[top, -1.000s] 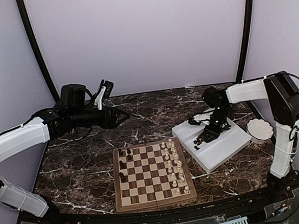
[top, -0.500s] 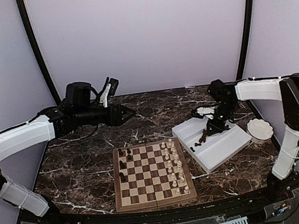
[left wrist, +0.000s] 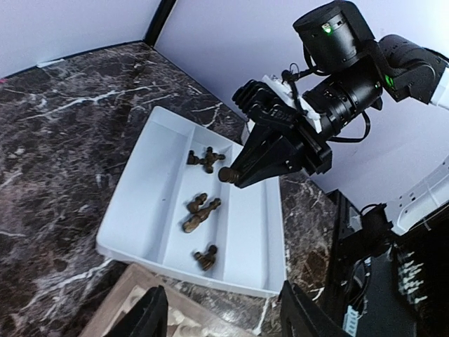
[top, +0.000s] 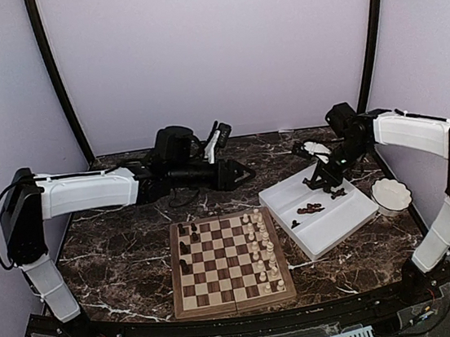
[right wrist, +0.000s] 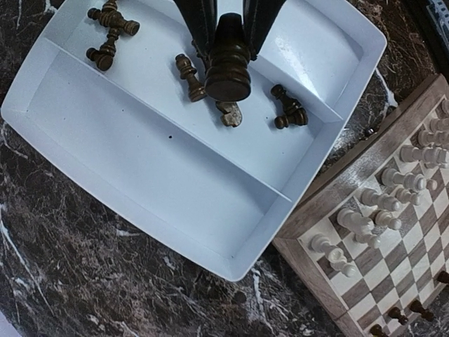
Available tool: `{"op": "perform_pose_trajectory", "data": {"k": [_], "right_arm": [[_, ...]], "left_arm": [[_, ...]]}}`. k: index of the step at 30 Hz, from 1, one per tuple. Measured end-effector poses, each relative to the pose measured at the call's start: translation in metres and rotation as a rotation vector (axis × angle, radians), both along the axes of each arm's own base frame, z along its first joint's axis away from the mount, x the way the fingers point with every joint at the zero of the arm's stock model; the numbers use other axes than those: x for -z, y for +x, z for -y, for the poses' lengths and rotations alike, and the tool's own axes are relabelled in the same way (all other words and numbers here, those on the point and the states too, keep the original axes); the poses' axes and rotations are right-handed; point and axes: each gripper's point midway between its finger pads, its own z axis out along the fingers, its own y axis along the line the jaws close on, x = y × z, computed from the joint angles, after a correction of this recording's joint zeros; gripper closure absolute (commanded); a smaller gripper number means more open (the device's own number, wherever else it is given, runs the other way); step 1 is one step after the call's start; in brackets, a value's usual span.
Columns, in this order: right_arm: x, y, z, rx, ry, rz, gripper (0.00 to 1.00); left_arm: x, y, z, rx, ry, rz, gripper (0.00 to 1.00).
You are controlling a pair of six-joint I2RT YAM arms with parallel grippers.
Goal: Set up the chess pieces on the board
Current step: Pass from the right arm to the left
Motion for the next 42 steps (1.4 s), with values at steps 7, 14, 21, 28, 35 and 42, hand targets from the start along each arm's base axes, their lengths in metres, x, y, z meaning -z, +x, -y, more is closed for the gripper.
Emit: {"op": "perform_pose_trajectory", "data": {"k": [7, 14, 21, 28, 35, 42], "right_arm": [[-0.04, -0.022, -0.021, -0.121, 0.066, 0.089, 0.88], [-0.049, -0.054, -0.055, -0.285, 0.024, 0.119, 0.87], [-0.06, -0.054, -0.059, -0.305, -0.002, 0.151, 0.87], [-0.06, -0.056, -0.061, -0.313, -0.018, 0.157, 0.87], [-0.063, -0.056, -0.061, -0.315, -0.019, 0.16, 0.86], [-0.064, -0.057, -0.061, -0.318, -0.028, 0.157, 0.82]], "left_arm": [[0.015, 0.007, 0.059, 0.077, -0.127, -0.191, 0.43], [0.021, 0.0, 0.081, 0.16, -0.181, -0.35, 0.44], [0.017, -0.011, 0.089, 0.227, -0.197, -0.415, 0.48], [0.019, -0.023, 0.098, 0.286, -0.19, -0.451, 0.61], [0.026, -0.03, 0.101, 0.32, -0.181, -0.483, 0.74], [0.025, -0.033, 0.102, 0.343, -0.185, -0.501, 0.9]]}}
